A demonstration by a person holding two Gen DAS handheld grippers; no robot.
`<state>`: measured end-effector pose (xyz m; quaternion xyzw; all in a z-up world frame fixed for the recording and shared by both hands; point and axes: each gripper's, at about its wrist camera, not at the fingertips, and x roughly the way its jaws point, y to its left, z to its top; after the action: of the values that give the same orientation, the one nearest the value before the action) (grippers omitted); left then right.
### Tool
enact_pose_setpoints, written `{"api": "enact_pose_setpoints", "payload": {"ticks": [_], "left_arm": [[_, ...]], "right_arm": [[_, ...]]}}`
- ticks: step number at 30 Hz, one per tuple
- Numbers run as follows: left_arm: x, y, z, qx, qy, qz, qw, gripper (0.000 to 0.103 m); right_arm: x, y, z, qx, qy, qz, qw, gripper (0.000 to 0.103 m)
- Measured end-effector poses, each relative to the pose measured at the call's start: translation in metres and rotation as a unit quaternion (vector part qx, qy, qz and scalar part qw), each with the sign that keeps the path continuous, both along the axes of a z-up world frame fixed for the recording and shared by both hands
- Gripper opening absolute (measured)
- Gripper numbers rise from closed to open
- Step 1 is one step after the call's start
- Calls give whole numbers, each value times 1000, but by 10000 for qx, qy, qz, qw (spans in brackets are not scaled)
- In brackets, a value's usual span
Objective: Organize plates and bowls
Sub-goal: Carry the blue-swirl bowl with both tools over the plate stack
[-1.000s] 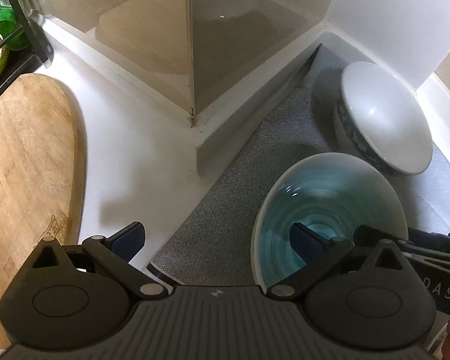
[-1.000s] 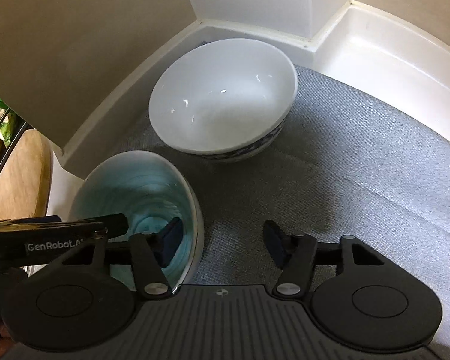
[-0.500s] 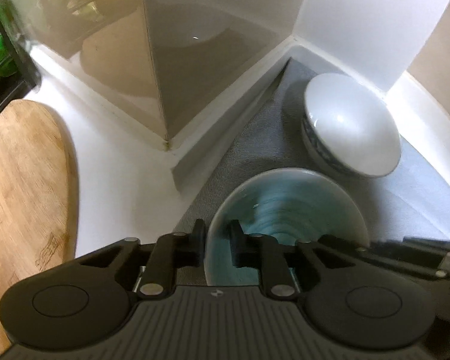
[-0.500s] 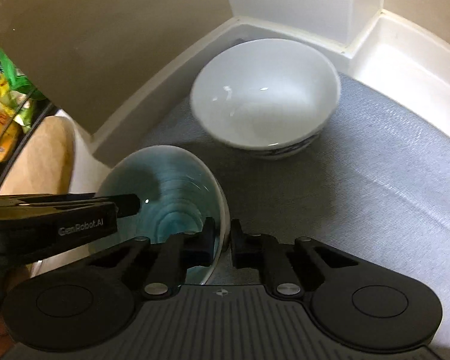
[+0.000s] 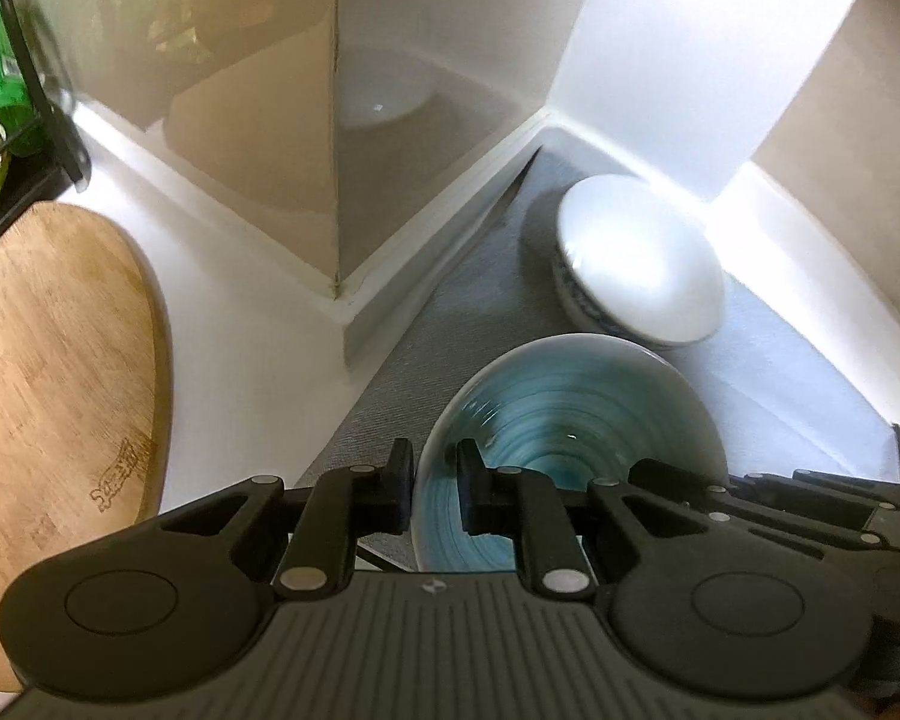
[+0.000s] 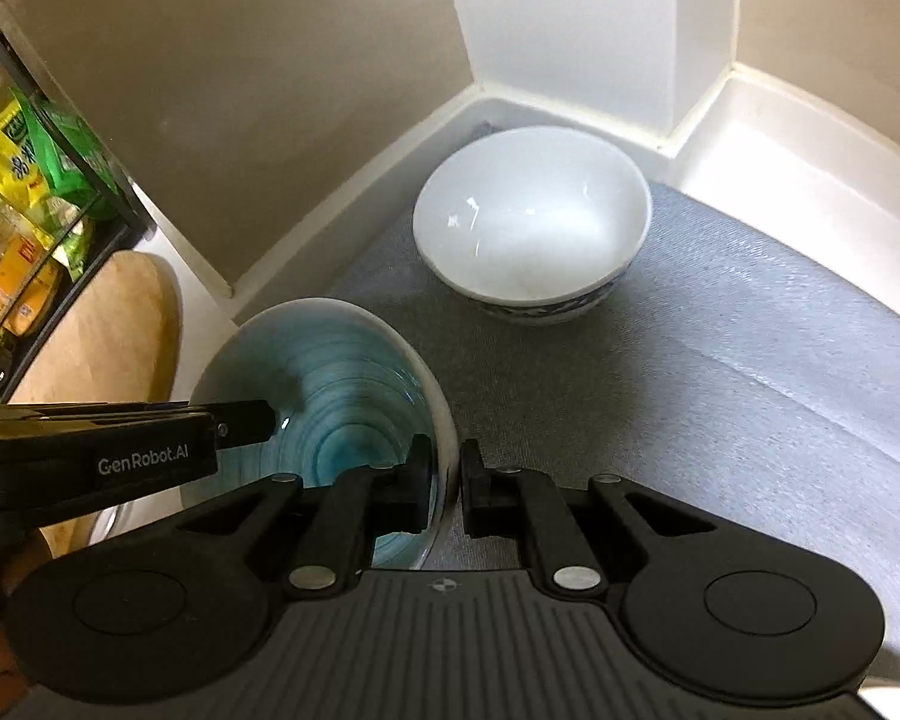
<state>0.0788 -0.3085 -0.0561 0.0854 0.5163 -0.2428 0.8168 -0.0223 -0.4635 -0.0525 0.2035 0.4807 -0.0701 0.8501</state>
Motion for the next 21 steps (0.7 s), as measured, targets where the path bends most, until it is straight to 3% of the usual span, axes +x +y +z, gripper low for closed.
{"api": "enact_pose_setpoints", "payload": {"ticks": [13, 21], "left_arm": [[-57, -5, 48, -484, -213, -792, 9955, 16], [-117, -34, 72, -872, -227, -1738, 9807, 16]], "right_arm": [[-78, 3, 50, -374, -301, -664, 9966, 11], [-157, -7, 85, -807, -347, -1434, 9858, 11]]}}
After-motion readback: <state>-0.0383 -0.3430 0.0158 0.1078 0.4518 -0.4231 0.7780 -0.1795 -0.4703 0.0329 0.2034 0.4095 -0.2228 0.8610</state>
